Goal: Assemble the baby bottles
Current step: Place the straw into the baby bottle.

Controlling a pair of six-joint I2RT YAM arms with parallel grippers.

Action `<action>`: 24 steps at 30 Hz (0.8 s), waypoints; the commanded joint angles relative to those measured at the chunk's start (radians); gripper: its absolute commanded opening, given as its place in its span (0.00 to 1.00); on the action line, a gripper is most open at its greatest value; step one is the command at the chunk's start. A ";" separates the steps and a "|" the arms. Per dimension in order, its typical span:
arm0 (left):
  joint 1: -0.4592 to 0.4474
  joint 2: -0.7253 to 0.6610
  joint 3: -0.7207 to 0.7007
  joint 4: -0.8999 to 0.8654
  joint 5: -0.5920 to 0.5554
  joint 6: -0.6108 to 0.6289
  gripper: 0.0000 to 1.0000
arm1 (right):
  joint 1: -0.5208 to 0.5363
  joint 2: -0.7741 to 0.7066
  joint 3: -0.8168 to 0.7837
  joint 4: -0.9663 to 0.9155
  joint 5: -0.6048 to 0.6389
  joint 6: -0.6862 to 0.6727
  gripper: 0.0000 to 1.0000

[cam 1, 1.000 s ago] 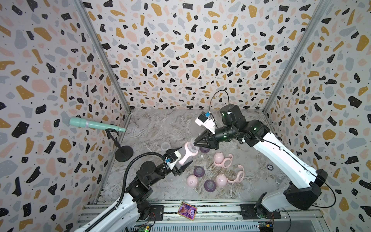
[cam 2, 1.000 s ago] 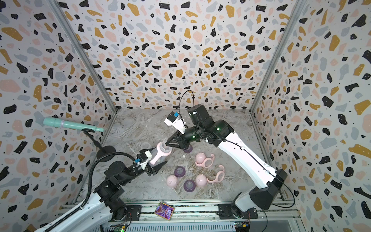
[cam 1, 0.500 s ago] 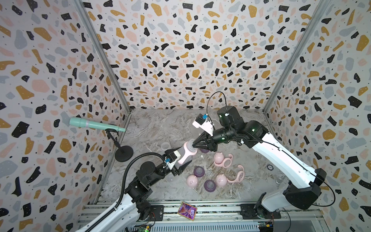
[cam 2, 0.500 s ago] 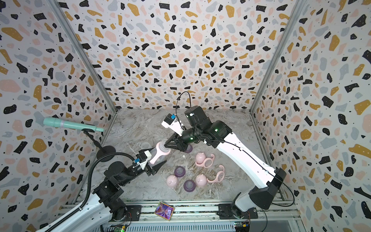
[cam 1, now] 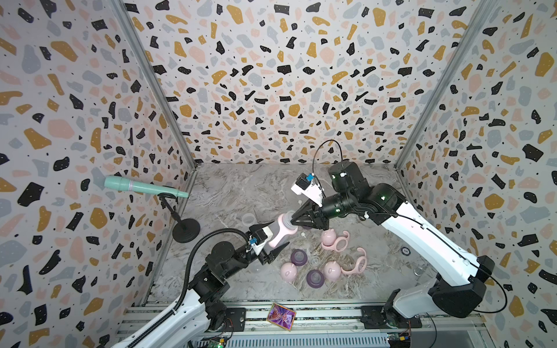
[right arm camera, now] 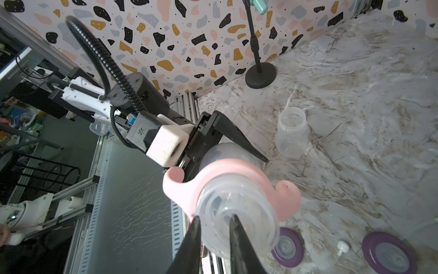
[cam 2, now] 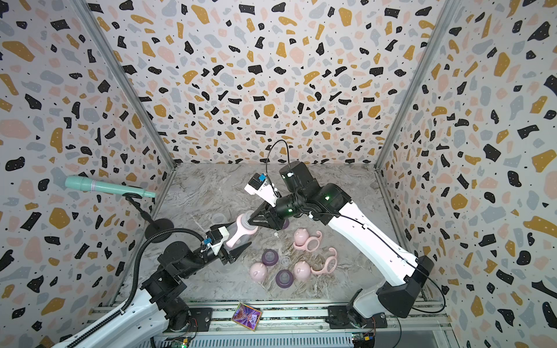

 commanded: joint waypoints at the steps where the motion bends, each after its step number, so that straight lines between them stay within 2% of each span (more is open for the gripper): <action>1: -0.001 -0.009 0.033 0.108 0.024 0.008 0.00 | -0.036 -0.008 0.079 -0.038 -0.054 -0.002 0.30; 5: -0.001 -0.017 0.027 0.117 0.024 0.008 0.00 | -0.066 -0.015 0.088 -0.018 -0.089 0.013 0.36; 9: -0.001 -0.017 0.019 0.132 0.025 0.000 0.00 | -0.068 -0.015 0.077 -0.002 -0.084 0.025 0.37; 13: -0.001 -0.022 0.011 0.144 0.025 -0.008 0.00 | -0.069 -0.009 0.082 -0.037 0.022 0.022 0.33; 24: -0.001 -0.021 0.013 0.142 0.023 -0.009 0.00 | -0.009 0.035 0.076 -0.054 0.039 -0.004 0.32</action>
